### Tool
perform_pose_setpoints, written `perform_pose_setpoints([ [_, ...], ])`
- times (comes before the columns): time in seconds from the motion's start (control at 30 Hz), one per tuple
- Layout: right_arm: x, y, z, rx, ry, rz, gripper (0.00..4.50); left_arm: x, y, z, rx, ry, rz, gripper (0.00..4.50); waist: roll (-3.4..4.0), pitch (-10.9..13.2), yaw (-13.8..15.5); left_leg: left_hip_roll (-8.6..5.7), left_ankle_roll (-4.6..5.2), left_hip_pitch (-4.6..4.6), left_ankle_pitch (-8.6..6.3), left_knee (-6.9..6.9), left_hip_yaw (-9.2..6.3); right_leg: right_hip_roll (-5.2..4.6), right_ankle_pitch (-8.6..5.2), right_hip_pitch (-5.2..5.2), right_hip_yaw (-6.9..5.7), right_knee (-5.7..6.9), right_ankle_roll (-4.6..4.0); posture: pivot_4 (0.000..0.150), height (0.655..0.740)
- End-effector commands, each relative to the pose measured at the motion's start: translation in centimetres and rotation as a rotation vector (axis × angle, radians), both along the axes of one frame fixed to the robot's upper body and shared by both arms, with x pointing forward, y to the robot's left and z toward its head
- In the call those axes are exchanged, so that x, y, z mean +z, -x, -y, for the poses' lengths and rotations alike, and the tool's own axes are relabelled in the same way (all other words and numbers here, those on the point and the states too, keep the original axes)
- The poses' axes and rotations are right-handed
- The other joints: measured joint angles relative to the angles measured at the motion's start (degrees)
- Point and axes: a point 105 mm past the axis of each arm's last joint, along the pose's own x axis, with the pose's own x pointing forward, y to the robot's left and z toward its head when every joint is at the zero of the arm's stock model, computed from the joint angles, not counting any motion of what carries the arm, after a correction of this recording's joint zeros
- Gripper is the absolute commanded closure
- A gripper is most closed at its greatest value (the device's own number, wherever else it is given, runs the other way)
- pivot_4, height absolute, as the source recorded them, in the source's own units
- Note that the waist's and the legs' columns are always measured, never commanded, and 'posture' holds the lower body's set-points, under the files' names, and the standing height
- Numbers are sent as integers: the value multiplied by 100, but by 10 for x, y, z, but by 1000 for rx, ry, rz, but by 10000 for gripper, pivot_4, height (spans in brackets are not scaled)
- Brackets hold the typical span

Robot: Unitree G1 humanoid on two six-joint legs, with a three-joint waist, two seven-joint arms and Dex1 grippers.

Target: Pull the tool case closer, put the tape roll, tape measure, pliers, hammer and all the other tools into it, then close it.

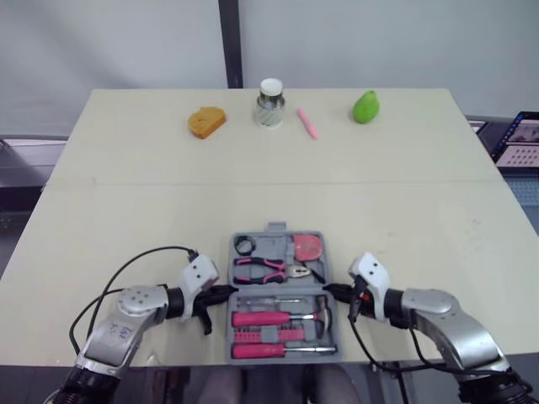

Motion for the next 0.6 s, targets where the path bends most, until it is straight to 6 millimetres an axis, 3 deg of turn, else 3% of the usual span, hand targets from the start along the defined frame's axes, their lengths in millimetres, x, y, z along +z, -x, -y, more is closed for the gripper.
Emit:
perform_pose_setpoints([
  [0.03,5,9,-11,62,-35,3,44549,-9,9,6,-44,-8,-37,45000,0,0,1,0,0,0,0,0,0,0,0,0,0,0,0,1500,7400],
  [0.2,15,3,13,11,-25,-19,44549,4,10,-21,-22,-43,-10,45000,0,0,0,0,0,-1,0,-1,1,0,0,0,0,-2,0,1500,7400],
  [0.23,20,0,18,-11,-43,-38,42333,10,12,-25,-40,-48,-1,45000,0,0,0,0,0,-1,0,-3,1,0,0,-1,0,-3,0,1500,7400],
  [0.37,36,-11,27,-68,-145,-121,26336,23,25,-25,-147,-67,2,45000,1,1,-6,4,0,-1,0,-4,5,2,-1,-1,0,-5,-2,1500,7400],
  [0.47,50,-29,31,-135,-251,-206,10823,32,41,-12,-264,-64,-22,45000,1,1,-9,4,0,-4,0,-2,6,1,-1,0,3,-11,-2,1500,7400],
  [0.53,49,-47,30,-194,-278,-269,550,28,53,3,-333,-55,-44,45000,3,2,-1,4,0,-5,0,-4,6,1,-1,-1,5,-13,-2,1500,7400],
  [0.6,47,-58,26,-228,-295,-325,164,23,61,13,-370,-46,-66,45000,4,2,-4,4,0,-4,0,-3,7,2,-1,0,5,-11,-3,1500,7400],
])
